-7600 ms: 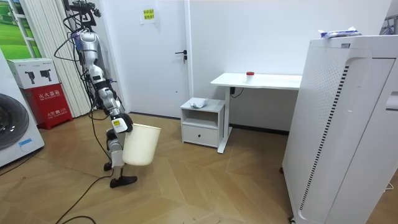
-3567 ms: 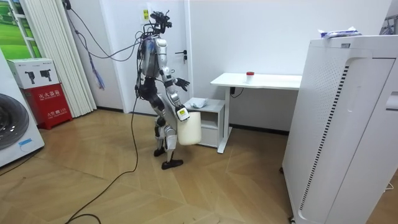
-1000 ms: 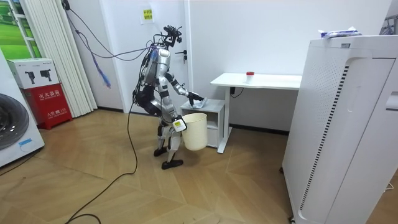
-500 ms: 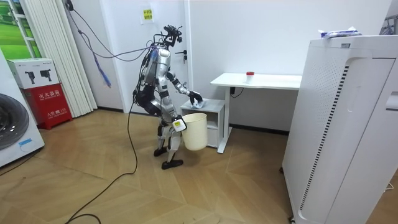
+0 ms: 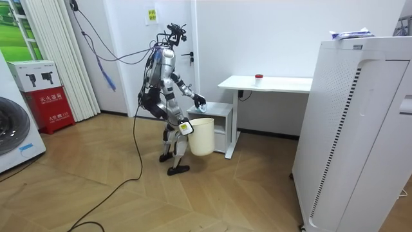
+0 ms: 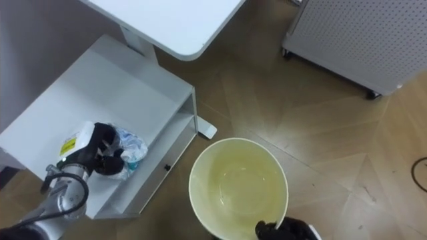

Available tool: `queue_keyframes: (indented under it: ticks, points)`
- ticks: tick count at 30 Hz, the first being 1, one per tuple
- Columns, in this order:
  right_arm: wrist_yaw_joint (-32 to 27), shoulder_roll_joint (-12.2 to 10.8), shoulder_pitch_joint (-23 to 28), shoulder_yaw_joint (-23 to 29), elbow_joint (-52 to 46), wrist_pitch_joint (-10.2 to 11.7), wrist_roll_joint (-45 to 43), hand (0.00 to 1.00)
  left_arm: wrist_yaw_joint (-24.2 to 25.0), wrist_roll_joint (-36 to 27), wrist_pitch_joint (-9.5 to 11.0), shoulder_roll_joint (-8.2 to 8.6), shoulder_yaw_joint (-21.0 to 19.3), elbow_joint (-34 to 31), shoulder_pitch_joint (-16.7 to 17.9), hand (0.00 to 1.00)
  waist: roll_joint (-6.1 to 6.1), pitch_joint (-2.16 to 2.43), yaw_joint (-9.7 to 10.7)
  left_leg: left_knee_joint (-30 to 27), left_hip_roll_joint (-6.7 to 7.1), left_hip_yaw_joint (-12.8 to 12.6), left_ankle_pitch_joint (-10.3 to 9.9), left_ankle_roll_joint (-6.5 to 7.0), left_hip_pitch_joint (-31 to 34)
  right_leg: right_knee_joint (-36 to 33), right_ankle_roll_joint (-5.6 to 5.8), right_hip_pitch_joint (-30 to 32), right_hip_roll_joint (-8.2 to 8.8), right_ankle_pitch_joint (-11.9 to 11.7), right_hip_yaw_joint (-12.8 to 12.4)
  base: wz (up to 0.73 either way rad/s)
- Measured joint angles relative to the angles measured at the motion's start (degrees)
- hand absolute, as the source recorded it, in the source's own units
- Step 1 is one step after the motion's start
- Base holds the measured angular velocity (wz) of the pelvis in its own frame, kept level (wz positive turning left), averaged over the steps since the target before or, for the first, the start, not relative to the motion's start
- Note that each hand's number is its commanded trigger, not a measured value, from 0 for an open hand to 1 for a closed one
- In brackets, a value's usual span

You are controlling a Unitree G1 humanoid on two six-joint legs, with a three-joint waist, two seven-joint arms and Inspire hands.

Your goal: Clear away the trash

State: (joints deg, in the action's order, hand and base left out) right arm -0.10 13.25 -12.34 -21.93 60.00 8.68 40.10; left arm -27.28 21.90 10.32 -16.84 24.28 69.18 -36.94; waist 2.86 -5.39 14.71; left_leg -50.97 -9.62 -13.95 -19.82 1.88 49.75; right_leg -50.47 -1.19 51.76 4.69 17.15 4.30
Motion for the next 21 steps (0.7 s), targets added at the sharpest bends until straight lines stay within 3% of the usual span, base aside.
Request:
queue_keyframes:
  ticks: [7, 10, 12, 16, 18, 21]
  points:
    - [-0.61, -0.08, -0.02, -1.24, 0.22, 0.53, -0.01, 1.0, -0.04, -3.91, 1.3, 1.19, 1.44, -0.12, 2.02, 1.0, 0.13, 0.04, -0.97, 3.73, 0.29, -1.43, 0.58, 0.08, -3.08, 3.98, 0.49, -2.77, 0.02, -1.15, 0.03, -0.05]
    - [-0.92, -0.19, -0.01, -1.46, 0.3, 1.37, -0.81, 1.0, 0.23, -8.4, 1.97, 3.12, 1.24, -0.55, 3.4, 1.0, 0.75, 0.46, -1.14, 4.81, 0.49, -1.41, 0.66, 0.19, -3.7, 5.45, 0.76, -3.56, 0.33, -1.4, 0.61, -0.01]
    - [-1.83, -0.54, -0.15, -1.46, 0.48, 1.77, -2.35, 1.0, 1.17, -10.98, 2.17, 5.86, 1.5, -1.31, 4.0, 1.0, 0.62, 0.59, -1.4, 6.07, 0.74, -2.04, 0.91, 0.48, -4.72, 5.85, 0.91, -4.12, 1.04, -1.48, 0.65, 0.05]
    - [-2.36, -1.41, -0.86, -1.51, 1.22, 2.69, -2.54, 1.0, 3.18, -13.96, 2.18, 9.73, 3.71, -4.03, 6.27, 1.0, 0.56, 0.62, -2.03, 7.68, 1.59, -3.14, 1.27, 0.7, -5.78, 6.33, 1.07, -4.27, 2.14, -1.58, 1.0, -0.07]
    - [-2.37, -2.41, -1.28, -1.7, 1.55, 2.75, -2.63, 1.0, 5.55, -14.78, 2.26, 12.26, 5.94, -5.35, 7.23, 1.0, 0.05, 0.91, -2.04, 8.54, 2.31, -3.13, 1.95, 0.74, -5.84, 7.17, 1.23, -4.39, 2.24, -1.79, 1.08, 0.08]
    - [-2.22, -2.93, -1.29, -2.18, 1.91, 2.69, -3.28, 1.0, 9.38, -15.73, 2.59, 14.14, 8.2, -6.52, 8.89, 1.0, -0.46, 1.22, -2.5, 9.44, 2.11, -3.23, 2.39, 0.65, -6.46, 8.89, 1.22, -5.08, 1.72, -2.67, 0.93, -0.08]
